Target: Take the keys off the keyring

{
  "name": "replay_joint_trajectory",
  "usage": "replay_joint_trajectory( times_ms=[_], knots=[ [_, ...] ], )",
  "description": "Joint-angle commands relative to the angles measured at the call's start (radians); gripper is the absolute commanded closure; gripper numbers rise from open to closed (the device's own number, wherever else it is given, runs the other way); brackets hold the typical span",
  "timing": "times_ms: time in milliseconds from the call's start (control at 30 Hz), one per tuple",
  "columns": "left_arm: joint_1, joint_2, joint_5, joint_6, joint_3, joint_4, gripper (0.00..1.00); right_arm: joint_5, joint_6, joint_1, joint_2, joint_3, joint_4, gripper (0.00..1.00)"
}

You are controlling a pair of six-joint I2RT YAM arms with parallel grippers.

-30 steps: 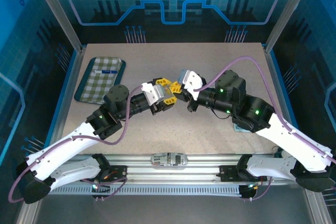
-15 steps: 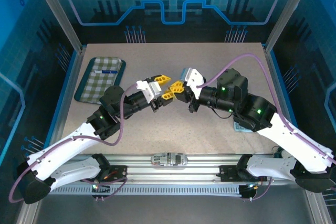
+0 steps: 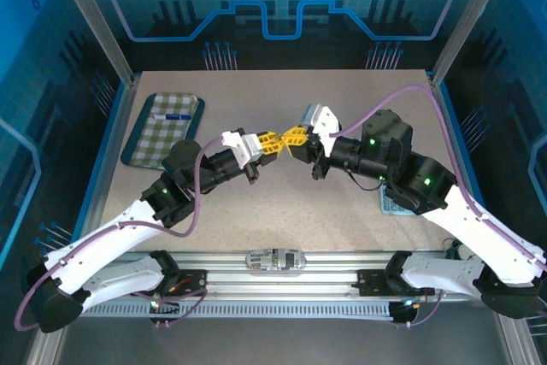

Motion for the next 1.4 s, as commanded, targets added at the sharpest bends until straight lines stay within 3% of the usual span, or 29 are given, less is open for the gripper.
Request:
replay_joint_trajectory(
  times_ms=[0,333,700,1000,1367],
  knots=[
    [0.011,-0.013,0.02,0.0,0.015,0.0,1.0,-0.026,0.02,-0.017,-0.03,-0.015,0.049,1.0],
    [0.019,-0.041,0.055,-0.003,0.007,-0.012,1.0,-0.007,-0.032,-0.037,-0.095,-0.118,0.132,1.0],
    [0.045,-0.044,0.141,-0.049,0.035,-0.057,1.0,-0.144,-0.207,-0.033,-0.136,-0.188,0.113,1.0],
    [0.081,-0.03,0.204,-0.132,0.054,-0.036,1.0,-0.103,-0.347,0.024,-0.147,-0.211,0.064,1.0],
    [0.09,-0.009,0.235,-0.178,0.078,-0.036,1.0,-0.108,-0.4,0.054,-0.167,-0.252,0.085,1.0]
  ],
)
